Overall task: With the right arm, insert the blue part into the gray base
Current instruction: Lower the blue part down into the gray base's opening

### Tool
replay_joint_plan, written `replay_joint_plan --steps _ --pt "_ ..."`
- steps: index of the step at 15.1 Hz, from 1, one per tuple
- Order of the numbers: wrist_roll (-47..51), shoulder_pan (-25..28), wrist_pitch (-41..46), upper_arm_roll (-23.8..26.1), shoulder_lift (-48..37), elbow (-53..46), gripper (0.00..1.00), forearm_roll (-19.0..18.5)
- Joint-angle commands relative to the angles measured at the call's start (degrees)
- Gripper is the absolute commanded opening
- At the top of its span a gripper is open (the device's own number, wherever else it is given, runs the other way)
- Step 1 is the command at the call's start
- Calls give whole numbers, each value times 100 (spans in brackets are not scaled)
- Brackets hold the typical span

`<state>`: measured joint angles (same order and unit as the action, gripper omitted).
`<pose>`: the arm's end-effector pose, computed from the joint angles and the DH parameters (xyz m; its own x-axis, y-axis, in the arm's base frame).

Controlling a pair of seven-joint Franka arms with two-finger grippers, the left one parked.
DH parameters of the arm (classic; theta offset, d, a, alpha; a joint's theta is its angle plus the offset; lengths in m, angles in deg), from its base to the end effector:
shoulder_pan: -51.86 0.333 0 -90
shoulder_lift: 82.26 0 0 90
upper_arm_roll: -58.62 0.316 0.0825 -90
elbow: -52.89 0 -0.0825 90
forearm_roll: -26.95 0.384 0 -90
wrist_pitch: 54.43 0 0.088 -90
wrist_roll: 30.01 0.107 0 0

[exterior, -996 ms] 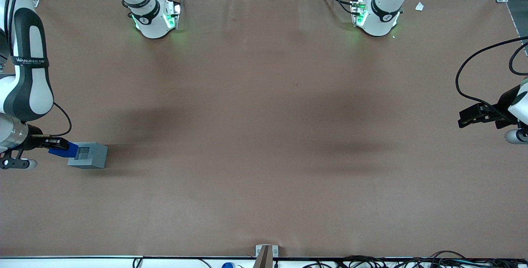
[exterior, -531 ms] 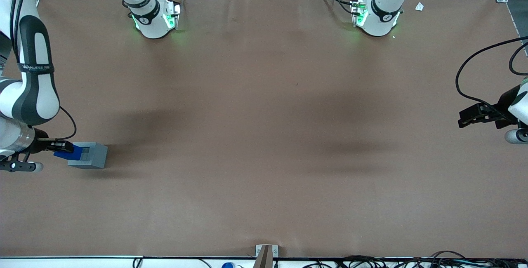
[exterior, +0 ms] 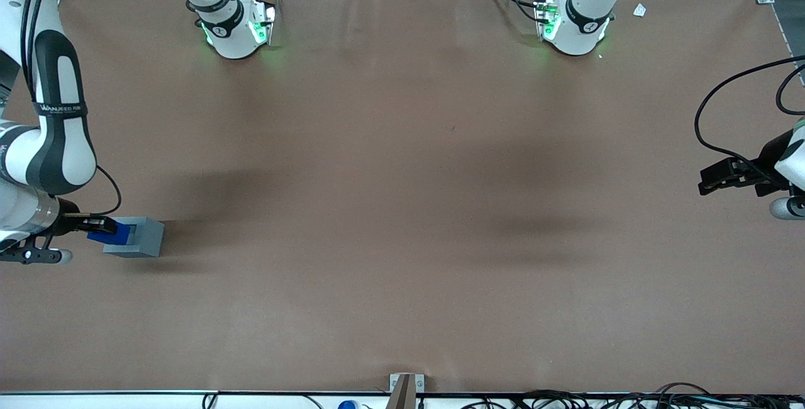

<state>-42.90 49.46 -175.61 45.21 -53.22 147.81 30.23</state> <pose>0.6528 -0.1637 0.3197 0.9973 -0.0562 -0.0476 -0.0536 -0.9970 0.0557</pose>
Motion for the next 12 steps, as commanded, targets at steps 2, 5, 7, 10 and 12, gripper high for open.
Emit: replay_joint_plan --steps 2,5,7,10,12 --pt "-82 -77 -37 58 66 -35 6 77" --pt "-91 -77 -46 58 66 0 6 147" --pt "-82 -77 -46 58 66 9 6 165" --pt "-82 -77 -46 58 75 9 6 165" --pt "-91 -77 -46 58 75 9 6 165"
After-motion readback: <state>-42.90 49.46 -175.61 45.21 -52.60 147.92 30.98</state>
